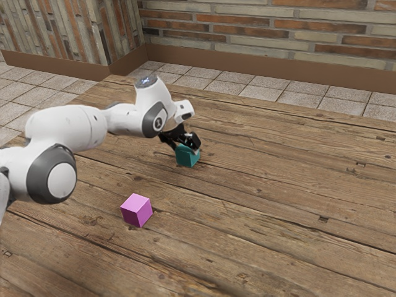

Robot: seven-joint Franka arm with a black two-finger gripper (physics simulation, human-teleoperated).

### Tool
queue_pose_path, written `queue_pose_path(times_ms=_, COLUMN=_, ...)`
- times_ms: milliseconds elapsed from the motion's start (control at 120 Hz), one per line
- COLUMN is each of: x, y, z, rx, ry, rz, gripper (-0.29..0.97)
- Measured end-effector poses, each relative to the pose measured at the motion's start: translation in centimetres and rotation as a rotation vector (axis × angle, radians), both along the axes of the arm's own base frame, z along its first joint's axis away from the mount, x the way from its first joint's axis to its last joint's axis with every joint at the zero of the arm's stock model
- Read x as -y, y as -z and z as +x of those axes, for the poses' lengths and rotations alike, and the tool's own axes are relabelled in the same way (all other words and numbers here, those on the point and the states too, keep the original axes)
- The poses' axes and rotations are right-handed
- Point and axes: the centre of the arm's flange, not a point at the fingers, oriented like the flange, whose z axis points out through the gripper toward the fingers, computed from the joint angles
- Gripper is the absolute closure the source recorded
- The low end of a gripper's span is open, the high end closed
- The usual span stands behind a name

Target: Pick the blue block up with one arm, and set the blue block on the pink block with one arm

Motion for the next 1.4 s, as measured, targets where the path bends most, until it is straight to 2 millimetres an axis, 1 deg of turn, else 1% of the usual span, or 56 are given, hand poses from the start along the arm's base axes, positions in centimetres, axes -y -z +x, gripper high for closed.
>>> queue_pose_path(times_ms=383, x=0.1, y=0.7, z=0.0, rx=0.010, ry=0.069, rz=0.018, gripper=0.00)
queue_pose_path(times_ms=517, x=0.3, y=0.0, z=0.1, rx=0.019, ry=0.079, rz=0.020, gripper=0.21)
queue_pose_path(times_ms=617, x=0.3, y=0.1, z=0.0, rx=0.016, ry=0.079, rz=0.022, gripper=0.33)
queue_pose_path(times_ms=717, x=0.3, y=0.0, z=-0.2, rx=0.012, ry=0.076, rz=0.025, gripper=0.38)
queue_pose_path(times_ms=750, x=0.4, y=-0.6, z=-0.4, rx=0.011, ry=0.076, rz=0.029, gripper=0.40)
queue_pose_path(times_ms=783, x=0.5, y=-1.8, z=-0.8, rx=0.013, ry=0.077, rz=0.035, gripper=0.40)
queue_pose_path(times_ms=833, x=0.5, y=-4.2, z=-2.0, rx=0.008, ry=0.073, rz=0.063, gripper=0.41)
queue_pose_path(times_ms=858, x=0.6, y=-5.5, z=-3.1, rx=0.000, ry=0.067, rz=0.069, gripper=0.42)
queue_pose_path(times_ms=892, x=0.8, y=-7.5, z=-5.2, rx=-0.017, ry=0.053, rz=0.073, gripper=0.42)
queue_pose_path(times_ms=942, x=1.1, y=-9.6, z=-8.9, rx=-0.049, ry=0.027, rz=0.074, gripper=0.42)
queue_pose_path(times_ms=1008, x=2.5, y=-11.8, z=-13.6, rx=-0.078, ry=-0.006, rz=0.068, gripper=0.41)
queue_pose_path(times_ms=1050, x=3.2, y=-12.6, z=-16.0, rx=-0.094, ry=-0.032, rz=0.063, gripper=0.39)
queue_pose_path(times_ms=1133, x=3.7, y=-12.9, z=-20.5, rx=-0.130, ry=-0.096, rz=0.053, gripper=0.38)
queue_pose_path(times_ms=1158, x=3.6, y=-12.5, z=-21.7, rx=-0.147, ry=-0.117, rz=0.050, gripper=0.37)
queue_pose_path(times_ms=1192, x=3.2, y=-11.9, z=-22.7, rx=-0.166, ry=-0.149, rz=0.045, gripper=0.37)
queue_pose_path(times_ms=1233, x=2.7, y=-11.0, z=-23.3, rx=-0.188, ry=-0.188, rz=0.039, gripper=0.37)
queue_pose_path(times_ms=1292, x=2.1, y=-9.8, z=-23.5, rx=-0.214, ry=-0.235, rz=0.031, gripper=0.37)
queue_pose_path(times_ms=1400, x=1.8, y=-8.9, z=-23.7, rx=-0.233, ry=-0.297, rz=0.021, gripper=0.37)
